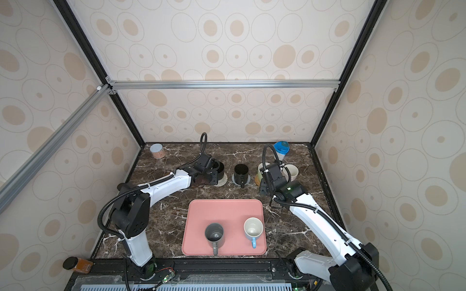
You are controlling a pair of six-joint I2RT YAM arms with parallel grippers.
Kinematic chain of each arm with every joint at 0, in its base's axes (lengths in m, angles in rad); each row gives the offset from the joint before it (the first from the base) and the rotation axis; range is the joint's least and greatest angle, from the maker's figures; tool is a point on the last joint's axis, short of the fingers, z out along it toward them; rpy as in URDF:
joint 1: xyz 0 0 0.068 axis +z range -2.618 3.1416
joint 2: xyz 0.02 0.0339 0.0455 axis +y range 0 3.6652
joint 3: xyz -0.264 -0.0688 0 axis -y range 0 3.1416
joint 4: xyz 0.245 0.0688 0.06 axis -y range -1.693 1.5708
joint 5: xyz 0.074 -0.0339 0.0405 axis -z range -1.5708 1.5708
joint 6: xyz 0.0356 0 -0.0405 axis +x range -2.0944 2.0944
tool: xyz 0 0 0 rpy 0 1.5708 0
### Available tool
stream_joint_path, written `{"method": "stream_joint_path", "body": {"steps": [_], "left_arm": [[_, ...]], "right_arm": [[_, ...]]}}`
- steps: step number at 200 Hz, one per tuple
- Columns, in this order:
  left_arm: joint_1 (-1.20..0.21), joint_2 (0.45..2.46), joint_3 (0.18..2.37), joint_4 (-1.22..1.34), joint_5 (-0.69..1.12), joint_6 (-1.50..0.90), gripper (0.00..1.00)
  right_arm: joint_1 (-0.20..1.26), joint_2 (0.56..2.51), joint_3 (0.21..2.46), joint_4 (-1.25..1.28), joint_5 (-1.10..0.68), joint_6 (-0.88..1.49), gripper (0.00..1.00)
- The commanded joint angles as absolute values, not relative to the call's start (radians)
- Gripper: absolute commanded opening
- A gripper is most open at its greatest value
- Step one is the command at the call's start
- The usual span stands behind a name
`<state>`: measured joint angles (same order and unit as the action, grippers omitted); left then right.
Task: Place cups on coasters
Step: Place the cup on the coaster, then pick up the cup from the tray.
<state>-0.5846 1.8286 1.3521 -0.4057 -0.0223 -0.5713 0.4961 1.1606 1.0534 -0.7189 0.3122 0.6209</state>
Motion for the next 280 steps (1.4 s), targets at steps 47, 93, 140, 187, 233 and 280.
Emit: {"method": "stream_joint_path", "body": {"steps": [47,93,140,187,233,280], "left_arm": [[-0.591,1.697,1.38,-0.414,0.017,-0.582,0.5],[-0.598,1.607,1.344,-0.438,0.035,-0.592,0.52],[-0.618,1.509,1.309,-0.488,0.04,-0.603,0.55],[-0.653,1.42,1.293,-0.601,0.037,-0.597,0.58],[-0.73,1.302,1.301,-0.793,0.036,-0.626,0.59],[-0.88,1.174,1.264,-0.935,-0.01,-0.794,0.6]], "right_arm": [[0.489,1.156,1.055,-0.732,0.326,0.626,0.43],[0.49,1.17,1.063,-0.735,0.315,0.622,0.42],[0.489,1.18,1.069,-0.734,0.309,0.608,0.43],[0.49,1.193,1.08,-0.726,0.293,0.587,0.42],[0.489,1.214,1.088,-0.715,0.273,0.554,0.42],[0.489,1.227,1.095,-0.702,0.267,0.528,0.42]]}}
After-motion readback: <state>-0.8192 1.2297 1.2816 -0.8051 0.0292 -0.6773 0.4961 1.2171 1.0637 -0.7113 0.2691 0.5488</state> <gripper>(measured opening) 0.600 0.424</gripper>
